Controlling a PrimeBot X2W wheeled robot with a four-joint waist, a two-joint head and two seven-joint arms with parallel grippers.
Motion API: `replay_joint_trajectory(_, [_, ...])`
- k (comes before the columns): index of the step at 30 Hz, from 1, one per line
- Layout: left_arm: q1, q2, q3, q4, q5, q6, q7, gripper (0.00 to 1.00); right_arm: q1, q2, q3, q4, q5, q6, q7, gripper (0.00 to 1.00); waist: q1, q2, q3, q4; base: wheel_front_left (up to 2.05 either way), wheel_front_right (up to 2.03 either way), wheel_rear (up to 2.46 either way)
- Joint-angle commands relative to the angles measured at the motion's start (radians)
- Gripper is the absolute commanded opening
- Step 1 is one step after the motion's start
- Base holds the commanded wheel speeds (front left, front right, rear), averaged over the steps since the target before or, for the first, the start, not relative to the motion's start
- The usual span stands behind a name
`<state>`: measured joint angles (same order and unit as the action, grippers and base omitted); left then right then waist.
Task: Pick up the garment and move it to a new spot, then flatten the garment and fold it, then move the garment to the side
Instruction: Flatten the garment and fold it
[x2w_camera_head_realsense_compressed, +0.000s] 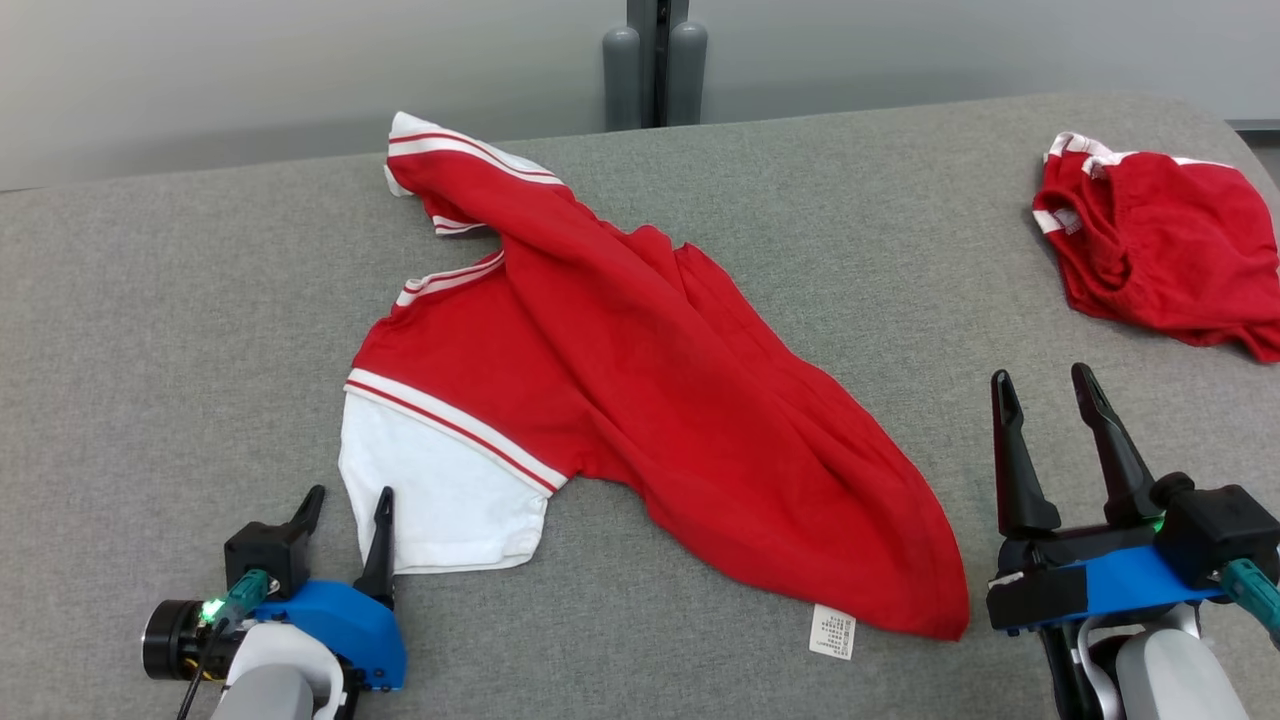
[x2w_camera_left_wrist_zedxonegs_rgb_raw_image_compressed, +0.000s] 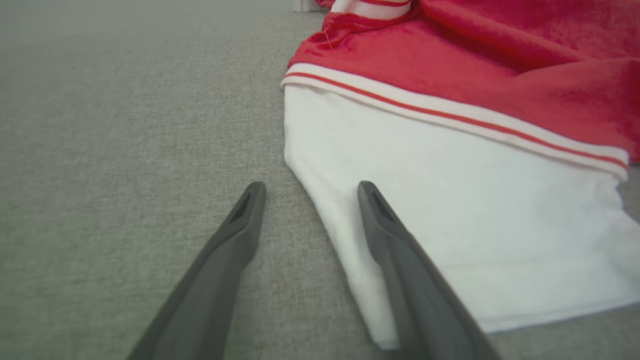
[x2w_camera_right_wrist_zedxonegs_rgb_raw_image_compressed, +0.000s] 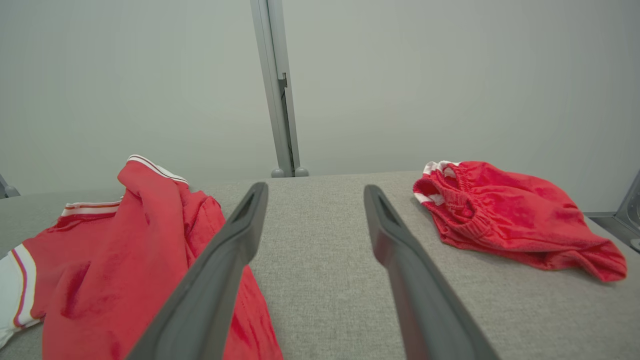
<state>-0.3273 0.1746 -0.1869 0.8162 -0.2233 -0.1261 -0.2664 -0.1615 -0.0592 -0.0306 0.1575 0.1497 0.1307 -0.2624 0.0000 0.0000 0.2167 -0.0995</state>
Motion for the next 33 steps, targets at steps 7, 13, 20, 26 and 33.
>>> replay_joint_trajectory(7, [-0.034, -0.009, -0.058, 0.014, -0.047, -0.005, 0.004, 0.0, -0.002, 0.002, -0.011, -0.007, -0.008, 0.0, -0.003, 1.0, 0.0, 0.0, -0.008, 0.016, 0.0, 0.0, 0.0])
replay_joint_trajectory(13, [-0.009, -0.011, -0.045, -0.091, -0.067, -0.004, 0.001, 0.0, 0.018, -0.002, -0.024, -0.003, -0.006, 0.0, -0.003, 1.0, 0.0, 0.0, -0.03, 0.054, 0.0, 0.0, 0.0])
replay_joint_trajectory(20, [0.112, -0.008, -0.016, -0.268, -0.059, 0.009, 0.001, 0.0, 0.039, -0.001, -0.036, 0.0, -0.007, 0.0, -0.003, 1.0, 0.0, 0.0, -0.059, 0.121, 0.0, 0.0, 0.0])
replay_joint_trajectory(26, [0.232, -0.008, 0.006, -0.364, -0.077, 0.048, 0.001, 0.0, 0.041, -0.001, -0.039, 0.006, -0.005, 0.0, -0.003, 1.0, 0.0, 0.0, -0.065, 0.162, 0.0, 0.0, 0.0])
replay_joint_trajectory(33, [0.357, -0.027, 0.003, -0.421, -0.1, 0.074, 0.015, 1.0, 0.037, -0.006, -0.039, 0.013, -0.001, 0.0, -0.003, 1.0, 0.0, 0.0, -0.061, 0.172, 0.0, 0.0, 0.0])
